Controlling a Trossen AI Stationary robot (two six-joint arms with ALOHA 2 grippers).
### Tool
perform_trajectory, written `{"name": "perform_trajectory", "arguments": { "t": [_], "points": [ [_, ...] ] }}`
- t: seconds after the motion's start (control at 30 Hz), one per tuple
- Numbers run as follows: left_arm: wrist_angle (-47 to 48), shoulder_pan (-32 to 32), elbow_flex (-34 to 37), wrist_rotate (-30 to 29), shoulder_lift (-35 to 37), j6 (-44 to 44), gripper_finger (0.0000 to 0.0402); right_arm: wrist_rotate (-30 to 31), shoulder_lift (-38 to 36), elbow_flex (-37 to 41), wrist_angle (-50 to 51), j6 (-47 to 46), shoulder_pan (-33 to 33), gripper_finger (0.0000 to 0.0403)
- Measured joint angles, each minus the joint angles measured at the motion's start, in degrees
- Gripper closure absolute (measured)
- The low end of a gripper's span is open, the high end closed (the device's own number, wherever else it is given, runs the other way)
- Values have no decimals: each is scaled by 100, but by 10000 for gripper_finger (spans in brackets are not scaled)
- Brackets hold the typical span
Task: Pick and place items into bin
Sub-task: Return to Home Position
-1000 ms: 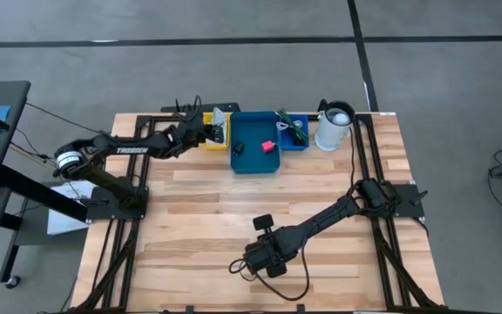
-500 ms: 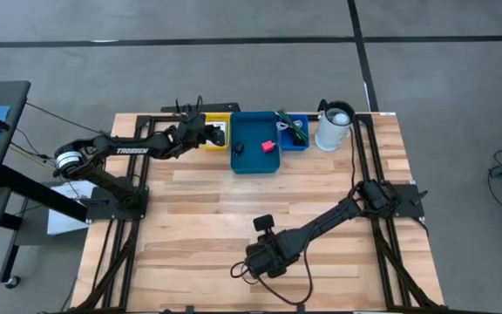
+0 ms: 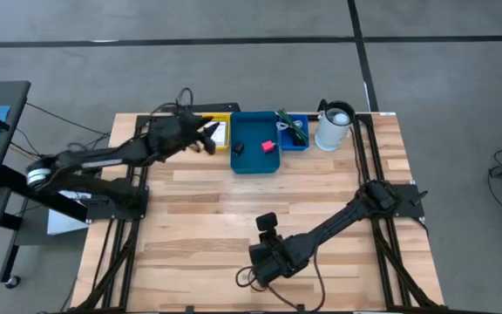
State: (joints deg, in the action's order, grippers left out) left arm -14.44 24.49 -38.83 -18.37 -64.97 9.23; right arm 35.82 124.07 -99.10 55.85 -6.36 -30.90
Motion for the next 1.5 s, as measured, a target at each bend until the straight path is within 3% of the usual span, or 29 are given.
{"name": "perform_trajectory", "arguments": {
  "t": [0.13, 0.27, 0.37, 0.53, 0.7, 0.83, 1.0, 1.17, 1.27, 1.4, 1.5],
  "points": [
    [32, -436, 0, 9, 1065, -949, 262, -142, -657, 294, -398, 653, 172, 403],
    [643, -796, 2, 6, 1997, -1162, 262, -504, -1989, 1281, -1427, 1191, 558, 403],
    [1042, -1152, 215, -12, 2620, -1154, 262, -852, -3233, 2439, -2544, 1423, 897, 403],
    [993, -1968, 1134, -65, 3733, -902, 262, -1524, -5333, 4892, -5373, 1705, 1403, 403],
    [651, -2813, 2046, -770, 4717, -1089, 262, -1970, -6915, 7144, -8297, 1846, 1754, 403],
    [587, -3390, 2656, -1599, 5144, -1149, 262, -2838, -7664, 8333, -9357, 1841, 2028, 403],
    [311, -3875, 3249, -2111, 5460, -1095, 262, -3676, -8143, 9031, -9453, 1600, 2383, 403],
    [307, -4138, 3570, -2271, 5678, -1024, 262, -4565, -8507, 9087, -8839, 1540, 2989, 403],
    [322, -4228, 3666, -2303, 5742, -955, 262, -5200, -9100, 9087, -8173, 1535, 3540, 403],
    [354, -4265, 3747, -2305, 5748, -950, 262, -5378, -10115, 9082, -7056, 1511, 4110, 403],
    [326, -4262, 3783, -2307, 5755, -948, 262, -5380, -10907, 9205, -6648, 1409, 4140, 403]
  ]
}}
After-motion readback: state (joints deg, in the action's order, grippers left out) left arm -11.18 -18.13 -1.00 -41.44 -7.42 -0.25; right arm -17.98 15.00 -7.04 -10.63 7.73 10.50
